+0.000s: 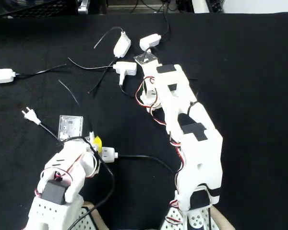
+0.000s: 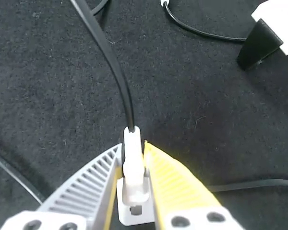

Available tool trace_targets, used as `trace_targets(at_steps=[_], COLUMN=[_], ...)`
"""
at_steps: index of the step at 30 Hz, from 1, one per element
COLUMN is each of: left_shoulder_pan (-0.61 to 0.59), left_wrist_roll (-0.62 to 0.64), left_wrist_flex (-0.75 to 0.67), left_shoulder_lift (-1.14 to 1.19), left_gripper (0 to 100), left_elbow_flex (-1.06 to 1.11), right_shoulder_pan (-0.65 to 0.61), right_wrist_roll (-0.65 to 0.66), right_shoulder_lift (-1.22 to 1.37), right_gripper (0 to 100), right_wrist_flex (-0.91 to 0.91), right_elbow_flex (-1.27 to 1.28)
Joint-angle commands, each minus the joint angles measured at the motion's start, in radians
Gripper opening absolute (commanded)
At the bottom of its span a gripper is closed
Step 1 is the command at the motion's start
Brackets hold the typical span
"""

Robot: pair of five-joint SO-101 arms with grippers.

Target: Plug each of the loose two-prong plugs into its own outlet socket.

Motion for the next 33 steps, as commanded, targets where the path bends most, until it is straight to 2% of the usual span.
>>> trace_targets(at_steps=[1,6,12,17,23,27,30,33], left_shoulder_pan=[-0.012,-0.136,-0.209,-0.199,-0.199,-0.193,-0.13,-0.065], left_wrist_roll=[0.018,0.101,0.233,0.351,0.565,0.641,0.661,0.664], left_wrist_flex=[0.018,-0.071,-0.213,-0.334,-0.508,-0.64,-0.736,-0.756], left_shoulder_lift=[-0.003,-0.003,-0.003,-0.003,-0.003,-0.003,-0.003,-0.003], left_gripper=[3,3,3,3,3,3,3,3], left_elbow_flex=[-0.008,-0.018,-0.019,-0.042,-0.053,-0.053,-0.053,-0.051], right_shoulder_pan=[-0.014,-0.014,-0.015,-0.015,-0.021,-0.034,-0.081,-0.118], right_wrist_roll=[-0.008,-0.005,-0.005,-0.003,-0.002,0.008,0.043,0.048], right_shoulder_lift=[0.004,0.004,0.004,-0.004,-0.076,-0.189,-0.303,-0.458], right_gripper=[1.2,1.2,1.2,1.2,1.2,1.2,1.2,1.2], right_wrist_flex=[0.0,0.0,0.0,0.017,0.103,0.112,0.087,0.023], right_elbow_flex=[-0.038,-0.038,-0.038,-0.039,-0.053,0.012,0.113,0.254])
